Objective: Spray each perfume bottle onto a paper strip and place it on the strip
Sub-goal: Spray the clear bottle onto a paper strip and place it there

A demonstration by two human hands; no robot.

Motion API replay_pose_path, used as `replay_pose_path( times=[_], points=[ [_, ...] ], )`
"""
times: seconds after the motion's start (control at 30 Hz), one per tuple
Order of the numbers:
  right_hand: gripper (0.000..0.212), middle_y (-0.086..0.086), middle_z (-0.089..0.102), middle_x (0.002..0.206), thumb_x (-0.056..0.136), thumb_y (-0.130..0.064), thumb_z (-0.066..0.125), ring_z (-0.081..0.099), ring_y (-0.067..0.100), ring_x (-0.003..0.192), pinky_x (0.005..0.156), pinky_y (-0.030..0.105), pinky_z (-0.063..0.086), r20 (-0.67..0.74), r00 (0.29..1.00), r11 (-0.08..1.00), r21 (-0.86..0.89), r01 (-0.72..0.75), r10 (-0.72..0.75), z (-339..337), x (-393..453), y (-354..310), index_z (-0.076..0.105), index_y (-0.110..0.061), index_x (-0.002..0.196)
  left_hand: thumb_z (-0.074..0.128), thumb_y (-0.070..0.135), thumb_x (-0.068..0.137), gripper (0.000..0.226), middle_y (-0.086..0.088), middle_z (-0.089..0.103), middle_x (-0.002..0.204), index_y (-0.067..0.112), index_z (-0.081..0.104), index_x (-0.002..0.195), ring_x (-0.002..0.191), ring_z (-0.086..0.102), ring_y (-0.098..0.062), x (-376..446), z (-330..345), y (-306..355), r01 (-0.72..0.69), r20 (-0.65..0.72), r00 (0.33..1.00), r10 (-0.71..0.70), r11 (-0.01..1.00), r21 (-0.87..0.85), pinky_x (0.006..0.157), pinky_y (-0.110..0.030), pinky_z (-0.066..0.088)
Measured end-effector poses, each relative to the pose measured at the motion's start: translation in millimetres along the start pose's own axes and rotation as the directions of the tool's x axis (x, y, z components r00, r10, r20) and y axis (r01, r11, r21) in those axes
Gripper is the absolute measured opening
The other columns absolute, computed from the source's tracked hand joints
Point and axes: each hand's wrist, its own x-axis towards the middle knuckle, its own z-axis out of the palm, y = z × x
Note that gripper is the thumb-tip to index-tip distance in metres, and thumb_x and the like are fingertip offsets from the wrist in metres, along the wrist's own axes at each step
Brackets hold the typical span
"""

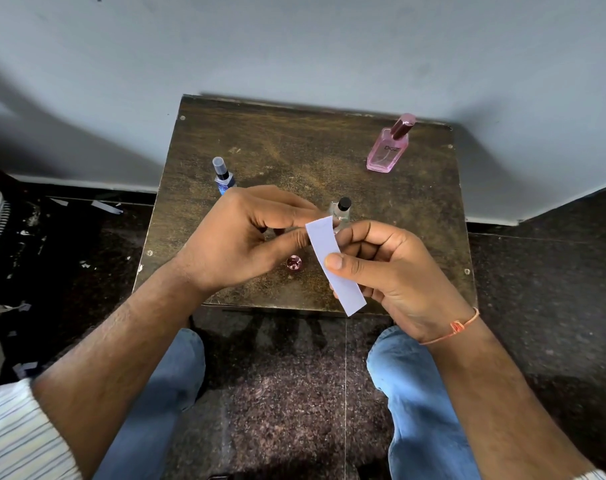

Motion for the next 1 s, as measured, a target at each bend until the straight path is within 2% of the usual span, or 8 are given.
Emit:
replay_pose_path(
  times=[0.17,0.3,0.4,0.47,0.6,0.7,0.83,1.0],
  points=[
    [0.015,0.005,0.08,0.086,0.074,-0.023,0.083,0.074,0.016,0.072,0.059,0.029,0.061,0.027,1.0,0.999,0.054,-0.008,0.007,2.4,-3.1,-3.2,0.083,-0.02,0.088,0.076,0.018,0.1,0.02,0.011,0.08,0.116,0.017,0.084,0.118,0.1,0.069,0.001,1.2,-1.9,-0.8,-0.053,0.012,0.999,0.052,0.987,0.152,0.09,-0.024,0.052],
    [0.014,0.012,0.079,0.085,0.074,-0.025,0.084,0.073,0.024,0.071,0.057,0.032,0.06,-0.001,1.0,1.0,0.017,0.009,-0.009,3.6,-1.1,-1.5,0.084,-0.017,0.085,0.08,0.021,0.097,0.019,0.014,0.078,0.116,0.019,0.085,0.116,0.098,0.071,-0.011,1.1,-2.6,-0.5,-0.109,0.042,0.994,0.103,0.972,0.209,0.092,-0.035,0.055],
    [0.02,0.017,0.078,0.088,0.071,-0.028,0.087,0.069,0.035,0.078,0.065,0.038,0.056,-0.036,0.999,1.0,0.007,-0.006,0.007,2.2,0.3,-0.5,0.083,-0.015,0.086,0.086,0.019,0.092,0.03,0.01,0.079,0.119,0.018,0.081,0.122,0.105,0.073,-0.016,0.8,-2.4,-0.4,-0.115,0.035,0.993,0.111,0.978,0.171,0.096,-0.04,0.056],
    [0.021,0.017,0.079,0.087,0.07,-0.029,0.088,0.068,0.037,0.081,0.068,0.039,0.054,-0.041,0.999,1.0,0.014,-0.018,0.018,1.7,0.5,-0.2,0.083,-0.015,0.084,0.088,0.015,0.09,0.034,0.006,0.081,0.119,0.016,0.081,0.123,0.108,0.073,-0.017,1.2,-3.1,-2.3,-0.116,0.023,0.993,0.114,0.986,0.122,0.098,-0.043,0.056],
    [0.017,0.015,0.079,0.085,0.071,-0.027,0.091,0.069,0.035,0.078,0.068,0.038,0.052,-0.034,0.999,1.0,-0.002,-0.031,0.031,2.3,0.1,-0.7,0.083,-0.016,0.082,0.083,0.019,0.094,0.023,0.003,0.082,0.117,0.015,0.082,0.117,0.107,0.076,-0.018,1.6,-1.2,-3.6,-0.122,0.012,0.993,0.121,0.992,0.028,0.097,-0.047,0.056],
    [0.008,0.011,0.078,0.08,0.073,-0.022,0.085,0.071,0.023,0.069,0.058,0.031,0.059,-0.014,1.0,1.0,0.021,-0.014,0.014,3.3,-1.3,-3.2,0.082,-0.017,0.078,0.083,0.017,0.094,0.02,0.001,0.083,0.115,0.013,0.083,0.114,0.106,0.078,-0.019,1.2,0.0,-2.5,-0.109,0.013,0.994,0.109,0.994,-0.022,0.097,-0.049,0.055],
    [0.005,0.012,0.077,0.077,0.076,-0.02,0.083,0.071,0.02,0.062,0.052,0.029,0.059,-0.004,0.999,0.998,0.051,0.047,-0.047,4.6,-2.3,-3.0,0.081,-0.016,0.078,0.083,0.017,0.093,0.02,0.003,0.083,0.112,0.015,0.083,0.113,0.103,0.077,-0.014,1.8,-1.0,0.7,-0.117,-0.006,0.993,0.117,0.993,-0.006,0.096,-0.043,0.056],
    [0.007,0.017,0.077,0.079,0.075,-0.023,0.084,0.071,0.02,0.062,0.053,0.028,0.059,-0.001,0.997,0.995,0.067,0.08,-0.08,5.2,-2.2,-2.7,0.082,-0.016,0.077,0.083,0.018,0.094,0.017,0.005,0.083,0.109,0.019,0.082,0.111,0.102,0.077,-0.013,2.1,-1.3,0.8,-0.141,-0.028,0.989,0.143,0.989,0.043,0.094,-0.042,0.058]
  ],
)
